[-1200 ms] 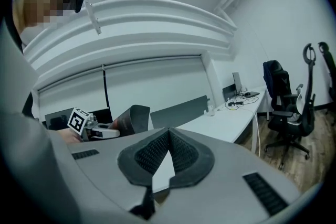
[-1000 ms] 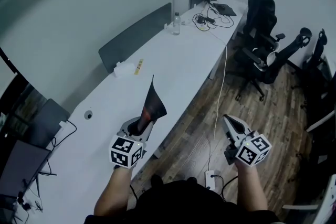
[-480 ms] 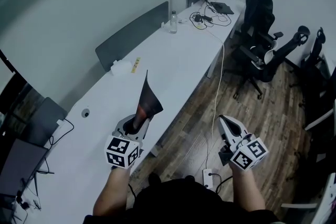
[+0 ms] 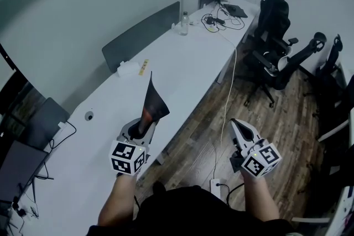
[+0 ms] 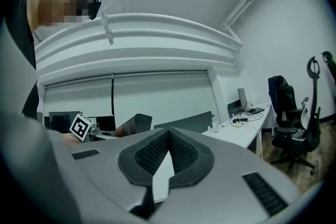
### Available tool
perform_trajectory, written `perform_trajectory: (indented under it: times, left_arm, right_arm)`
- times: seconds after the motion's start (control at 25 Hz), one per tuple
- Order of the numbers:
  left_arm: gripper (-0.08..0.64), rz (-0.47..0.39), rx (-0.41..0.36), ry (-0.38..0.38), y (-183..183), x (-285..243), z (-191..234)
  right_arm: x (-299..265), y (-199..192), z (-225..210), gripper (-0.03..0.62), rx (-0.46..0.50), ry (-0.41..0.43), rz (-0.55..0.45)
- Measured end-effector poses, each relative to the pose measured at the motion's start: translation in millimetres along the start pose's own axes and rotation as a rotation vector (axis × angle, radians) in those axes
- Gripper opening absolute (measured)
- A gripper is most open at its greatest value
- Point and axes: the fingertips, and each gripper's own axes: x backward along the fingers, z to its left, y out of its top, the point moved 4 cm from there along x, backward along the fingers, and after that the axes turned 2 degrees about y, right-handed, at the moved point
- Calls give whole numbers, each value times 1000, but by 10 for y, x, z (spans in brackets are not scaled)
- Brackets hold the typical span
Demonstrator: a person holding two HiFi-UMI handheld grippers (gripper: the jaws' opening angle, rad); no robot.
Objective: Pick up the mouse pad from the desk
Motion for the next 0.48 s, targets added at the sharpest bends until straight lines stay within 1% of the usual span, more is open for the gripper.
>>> perform_trajectory:
  times: [0.16, 0.28, 0.36, 0.48]
  left_arm:
    - [115, 3, -15, 3, -48, -32, -73]
    - [114, -3, -2, 2, -126, -123, -133]
    - [114, -9, 14, 0, -159, -178, -158]
    - [112, -3, 5, 9, -199, -243, -163]
  right_arm:
    - [-21, -38, 35, 3, 25, -1, 13]
    - [-105, -197, 83, 3, 68, -35, 36]
    - [-135, -253, 103, 3, 93, -53, 29]
    - [-167, -241, 104, 3, 111, -51, 10]
